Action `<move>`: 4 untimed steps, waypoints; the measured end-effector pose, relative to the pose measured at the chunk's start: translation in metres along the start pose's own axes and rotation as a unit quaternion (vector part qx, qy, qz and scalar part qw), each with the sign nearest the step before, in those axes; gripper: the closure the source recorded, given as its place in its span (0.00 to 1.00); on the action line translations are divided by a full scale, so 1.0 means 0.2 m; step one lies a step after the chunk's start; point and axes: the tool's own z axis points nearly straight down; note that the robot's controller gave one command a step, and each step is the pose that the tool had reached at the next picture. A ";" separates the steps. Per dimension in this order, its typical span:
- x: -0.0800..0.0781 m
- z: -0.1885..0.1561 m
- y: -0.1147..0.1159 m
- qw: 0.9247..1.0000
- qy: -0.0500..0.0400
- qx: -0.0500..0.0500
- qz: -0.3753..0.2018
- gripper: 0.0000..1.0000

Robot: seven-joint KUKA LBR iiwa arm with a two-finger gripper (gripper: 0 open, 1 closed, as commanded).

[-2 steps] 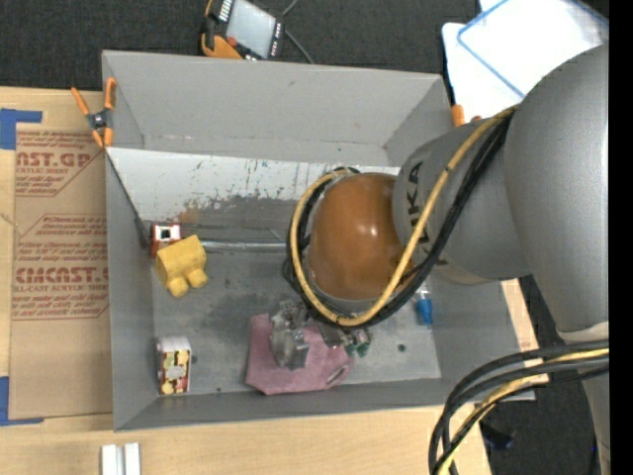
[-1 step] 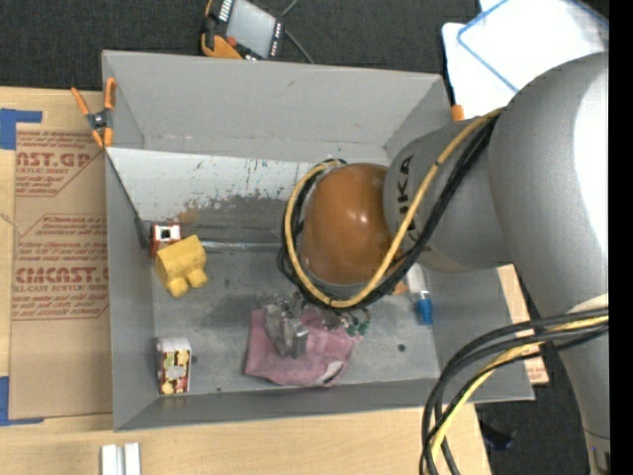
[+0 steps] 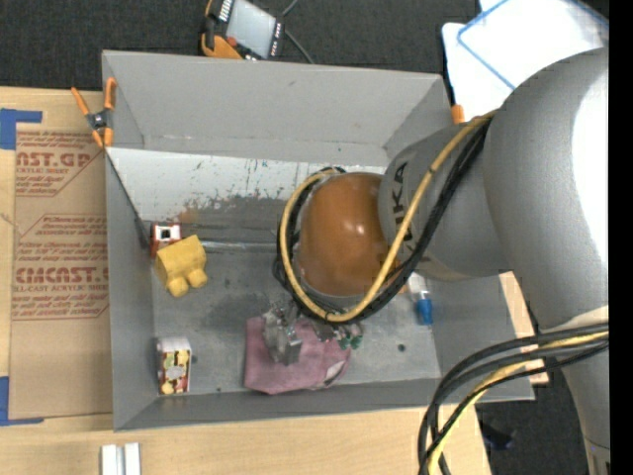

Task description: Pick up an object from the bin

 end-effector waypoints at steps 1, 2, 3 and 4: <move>-0.06 0.05 -0.12 0.999 -0.001 0.000 -0.042 0.00; -0.06 0.05 -0.12 0.999 -0.001 -0.001 -0.042 1.00; -0.06 0.05 -0.12 0.999 -0.001 -0.001 -0.042 1.00; -0.03 -0.43 -0.07 0.999 0.002 -0.001 -0.033 1.00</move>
Offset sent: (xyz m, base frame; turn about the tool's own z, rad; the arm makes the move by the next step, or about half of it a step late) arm 0.0000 0.0000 0.0000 0.0000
